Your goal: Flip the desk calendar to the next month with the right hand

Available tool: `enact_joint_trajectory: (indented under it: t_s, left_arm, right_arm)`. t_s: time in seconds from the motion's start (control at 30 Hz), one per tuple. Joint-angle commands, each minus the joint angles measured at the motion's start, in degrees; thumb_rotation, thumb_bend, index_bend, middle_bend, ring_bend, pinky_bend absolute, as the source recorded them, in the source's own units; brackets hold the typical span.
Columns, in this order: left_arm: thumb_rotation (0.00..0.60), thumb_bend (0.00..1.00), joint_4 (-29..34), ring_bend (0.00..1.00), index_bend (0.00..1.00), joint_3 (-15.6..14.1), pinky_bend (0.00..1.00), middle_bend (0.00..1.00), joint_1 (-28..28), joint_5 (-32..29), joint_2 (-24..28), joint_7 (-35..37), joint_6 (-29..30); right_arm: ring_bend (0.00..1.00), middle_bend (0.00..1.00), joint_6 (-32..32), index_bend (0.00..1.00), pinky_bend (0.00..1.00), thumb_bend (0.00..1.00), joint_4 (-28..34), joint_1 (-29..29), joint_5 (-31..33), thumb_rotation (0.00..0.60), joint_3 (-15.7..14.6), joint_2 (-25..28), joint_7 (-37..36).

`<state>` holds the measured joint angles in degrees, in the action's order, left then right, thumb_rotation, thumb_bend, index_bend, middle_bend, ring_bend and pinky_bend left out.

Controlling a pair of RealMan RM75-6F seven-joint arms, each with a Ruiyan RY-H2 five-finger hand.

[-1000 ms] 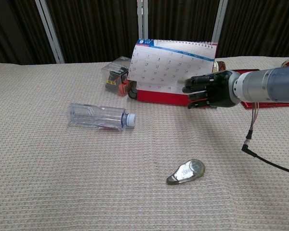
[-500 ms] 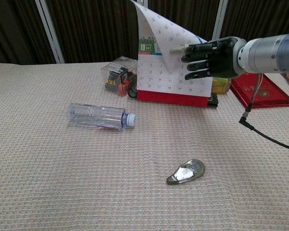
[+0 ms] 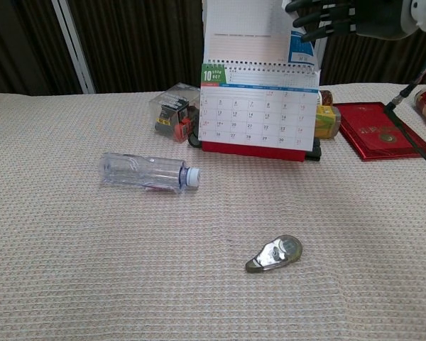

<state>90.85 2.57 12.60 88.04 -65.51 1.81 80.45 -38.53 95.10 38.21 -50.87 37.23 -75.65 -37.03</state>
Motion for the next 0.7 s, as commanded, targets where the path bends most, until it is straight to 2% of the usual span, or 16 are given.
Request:
enact_joint_trajectory:
  t_s: [0.03,0.13,0.37,0.53,0.6,0.7]
  left_arm:
    - [0.6,0.04,-0.07,0.0,0.0,0.02,0.0,0.0,0.07,-0.1,-0.07,-0.07,-0.13]
    - [0.6,0.04,-0.11,0.0,0.0,0.02,0.0,0.0,0.13,-0.23,-0.11,-0.04,-0.29]
    - [0.6,0.04,-0.28,0.0,0.0,0.17,0.0,0.0,0.22,-0.62,-0.22,-0.14,-0.49]
    - [0.6,0.04,-0.37,0.0,0.0,0.22,0.0,0.0,0.29,-0.91,-0.24,-0.09,-0.74]
    - [0.6,0.04,-0.43,0.0,0.0,0.16,0.0,0.0,0.37,-0.93,-0.29,-0.05,-0.97]
    - [0.6,0.04,-0.29,0.0,0.0,0.03,0.0,0.0,0.39,-0.81,-0.25,-0.13,-1.05]
  right_arm:
    - [0.35,0.39,-1.76,0.3,0.39,0.57,-0.19,1.2,1.34,0.6,-0.86,0.66,2.8]
    - [0.32,0.37,-2.49,0.28,0.36,0.55,-1.23,2.23,2.21,0.6,-1.8,0.56,4.82]
    - [0.15,0.22,-0.86,0.2,0.16,0.5,-6.15,4.71,0.63,0.6,-4.07,-0.51,7.23]
    - [0.01,0.12,-0.48,0.09,0.02,0.38,-10.4,6.21,-2.99,0.6,-6.99,-1.12,10.73]
    - [0.0,0.1,0.74,0.04,0.01,0.32,-13.04,6.94,-4.47,0.6,-9.61,-1.31,13.48]
    - [0.0,0.1,2.96,0.01,0.02,0.26,-14.98,7.36,-4.71,0.6,-11.15,-1.52,13.37]
